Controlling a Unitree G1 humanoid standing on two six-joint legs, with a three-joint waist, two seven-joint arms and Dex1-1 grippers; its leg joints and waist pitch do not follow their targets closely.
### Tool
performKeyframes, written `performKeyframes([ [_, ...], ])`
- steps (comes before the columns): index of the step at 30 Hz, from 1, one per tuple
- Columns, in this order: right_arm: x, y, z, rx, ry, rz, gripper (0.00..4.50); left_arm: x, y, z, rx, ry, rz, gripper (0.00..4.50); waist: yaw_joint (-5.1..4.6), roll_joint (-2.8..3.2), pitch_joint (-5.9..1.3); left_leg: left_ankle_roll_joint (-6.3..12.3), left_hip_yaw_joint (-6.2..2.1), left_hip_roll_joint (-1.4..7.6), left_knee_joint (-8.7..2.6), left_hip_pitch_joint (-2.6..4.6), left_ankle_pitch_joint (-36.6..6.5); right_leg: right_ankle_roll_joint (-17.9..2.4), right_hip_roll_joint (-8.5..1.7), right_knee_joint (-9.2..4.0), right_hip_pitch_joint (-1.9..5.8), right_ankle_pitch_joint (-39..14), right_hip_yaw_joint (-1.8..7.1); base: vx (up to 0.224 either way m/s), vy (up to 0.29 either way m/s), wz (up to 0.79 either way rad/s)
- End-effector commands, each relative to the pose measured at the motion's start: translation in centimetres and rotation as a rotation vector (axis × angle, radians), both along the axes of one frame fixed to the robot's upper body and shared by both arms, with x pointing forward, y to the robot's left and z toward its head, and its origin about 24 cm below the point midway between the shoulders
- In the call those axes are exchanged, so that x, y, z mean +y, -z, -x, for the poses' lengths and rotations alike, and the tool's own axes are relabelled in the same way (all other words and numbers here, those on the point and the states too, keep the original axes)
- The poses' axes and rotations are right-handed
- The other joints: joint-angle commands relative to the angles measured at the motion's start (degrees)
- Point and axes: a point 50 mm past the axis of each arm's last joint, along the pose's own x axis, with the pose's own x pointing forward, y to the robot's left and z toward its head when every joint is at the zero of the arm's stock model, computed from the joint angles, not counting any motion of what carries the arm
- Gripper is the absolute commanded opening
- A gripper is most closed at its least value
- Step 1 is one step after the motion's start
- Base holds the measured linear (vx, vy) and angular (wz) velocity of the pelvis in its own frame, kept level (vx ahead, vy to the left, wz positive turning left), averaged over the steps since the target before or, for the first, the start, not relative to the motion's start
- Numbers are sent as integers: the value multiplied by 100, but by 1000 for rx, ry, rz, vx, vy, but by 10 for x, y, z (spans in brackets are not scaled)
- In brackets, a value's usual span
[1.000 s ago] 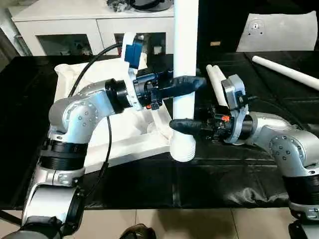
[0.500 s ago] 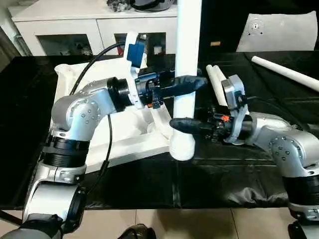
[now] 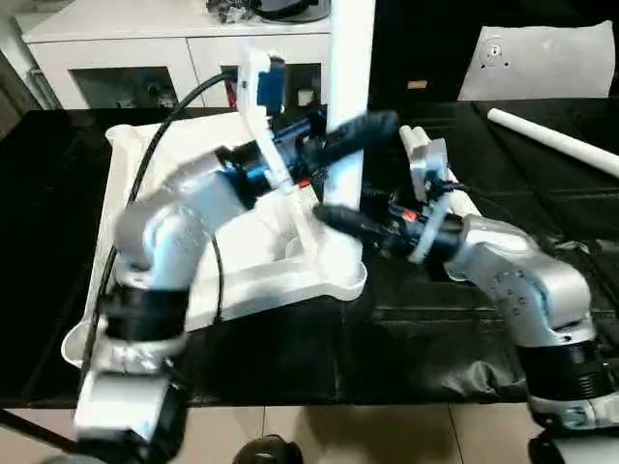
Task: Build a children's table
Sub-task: Pick table leg
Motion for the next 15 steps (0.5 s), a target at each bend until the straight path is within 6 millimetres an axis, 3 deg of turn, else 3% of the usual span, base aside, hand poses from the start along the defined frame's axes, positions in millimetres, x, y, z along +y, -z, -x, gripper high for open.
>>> performKeyframes([
  [1, 0, -4, -2, -32, 19, -6, 186, 10, -2, -3, 5, -126, 30, 240, -12, -63, -436, -66, -511, 910, -433, 248, -871, -1235, -977, -391, 164, 187, 438, 0, 0, 0],
  [4, -1, -4, -2, -36, 27, -5, 186, 11, -2, -3, 12, -158, 44, 223, -9, -58, -435, -5, -515, 906, -432, 251, -830, -1197, -960, -395, 154, 174, 434, 0, 0, 0],
  [5, -2, -4, -3, -40, 39, -6, 186, 8, -1, -1, 25, -176, 72, 223, -31, -133, -429, 17, -496, 900, -437, 245, -842, -1193, -956, -407, 161, 135, 435, 0, 0, 0],
  [6, -2, -4, -3, -40, 40, -6, 186, 8, -1, -1, 25, -177, 73, 223, -7, -105, -437, 10, -505, 904, -421, 252, -831, -1213, -979, -395, 168, 133, 434, 0, 0, 0],
  [10, -2, -3, -4, -35, 37, -1, 186, 3, 1, 3, 28, -173, 72, 223, -21, -126, -425, 107, -499, 908, -421, 246, -746, -1130, -946, -424, 150, -6, 436, 0, 0, 0],
  [15, -1, -2, -4, -39, 44, 6, 186, 3, 8, 2, 51, -202, 40, 194, -24, -73, -420, 59, -505, 899, -424, 250, -830, -1091, -950, -438, 140, -145, 443, 0, 0, 0],
])
